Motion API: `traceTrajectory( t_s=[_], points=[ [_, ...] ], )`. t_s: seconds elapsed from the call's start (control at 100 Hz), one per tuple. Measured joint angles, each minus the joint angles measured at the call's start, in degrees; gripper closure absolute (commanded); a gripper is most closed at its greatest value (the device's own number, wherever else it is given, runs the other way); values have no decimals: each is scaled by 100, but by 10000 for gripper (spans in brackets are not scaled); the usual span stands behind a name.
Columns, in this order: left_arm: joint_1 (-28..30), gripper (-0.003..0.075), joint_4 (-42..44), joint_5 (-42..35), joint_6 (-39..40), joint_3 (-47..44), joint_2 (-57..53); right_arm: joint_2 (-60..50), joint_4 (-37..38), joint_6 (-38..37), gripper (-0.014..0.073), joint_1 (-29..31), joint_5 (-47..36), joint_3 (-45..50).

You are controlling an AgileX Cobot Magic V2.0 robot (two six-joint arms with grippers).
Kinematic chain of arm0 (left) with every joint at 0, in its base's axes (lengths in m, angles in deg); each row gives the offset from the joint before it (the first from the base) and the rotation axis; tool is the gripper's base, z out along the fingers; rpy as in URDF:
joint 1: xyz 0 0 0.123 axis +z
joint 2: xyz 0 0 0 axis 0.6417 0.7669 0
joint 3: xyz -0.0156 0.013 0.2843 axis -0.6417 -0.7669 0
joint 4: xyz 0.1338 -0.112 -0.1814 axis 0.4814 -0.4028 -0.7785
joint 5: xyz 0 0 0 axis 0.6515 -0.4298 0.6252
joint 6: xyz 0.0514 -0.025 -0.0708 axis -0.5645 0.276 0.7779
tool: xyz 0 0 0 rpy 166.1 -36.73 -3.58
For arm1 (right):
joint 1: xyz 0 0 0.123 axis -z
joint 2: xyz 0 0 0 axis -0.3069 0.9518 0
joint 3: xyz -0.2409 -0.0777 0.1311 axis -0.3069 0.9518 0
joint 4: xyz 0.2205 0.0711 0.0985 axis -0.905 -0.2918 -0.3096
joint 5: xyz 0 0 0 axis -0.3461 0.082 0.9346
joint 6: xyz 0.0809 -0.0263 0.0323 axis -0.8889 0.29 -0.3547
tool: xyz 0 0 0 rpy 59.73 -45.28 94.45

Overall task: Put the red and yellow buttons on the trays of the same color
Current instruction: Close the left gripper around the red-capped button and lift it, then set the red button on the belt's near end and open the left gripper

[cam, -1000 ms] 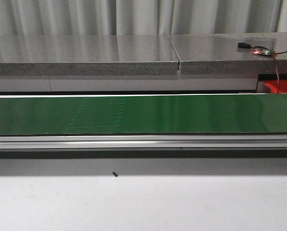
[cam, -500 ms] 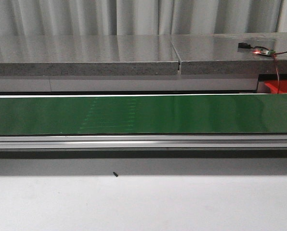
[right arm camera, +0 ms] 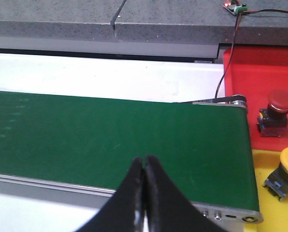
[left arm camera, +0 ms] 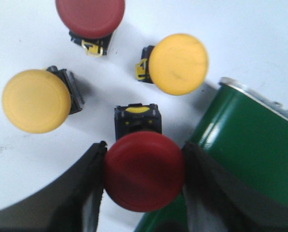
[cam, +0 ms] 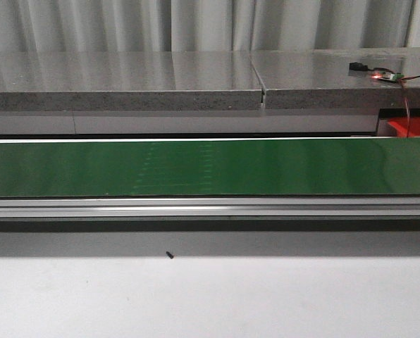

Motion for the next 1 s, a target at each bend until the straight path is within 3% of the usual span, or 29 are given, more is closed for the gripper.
traceTrajectory(
  t_s=[0.33,0.66,1.0],
  points=[
    [-364,512,-126,63,-133,-392,-1192,0,0,0,661,0,0,0],
    [-964,512,-97,449,-236,-554,-1144,0,-109,0,661,0,0,0],
    [-992,506,113,564,-246,-938,-1077,0,-111,0,661,0,0,0]
  ],
)
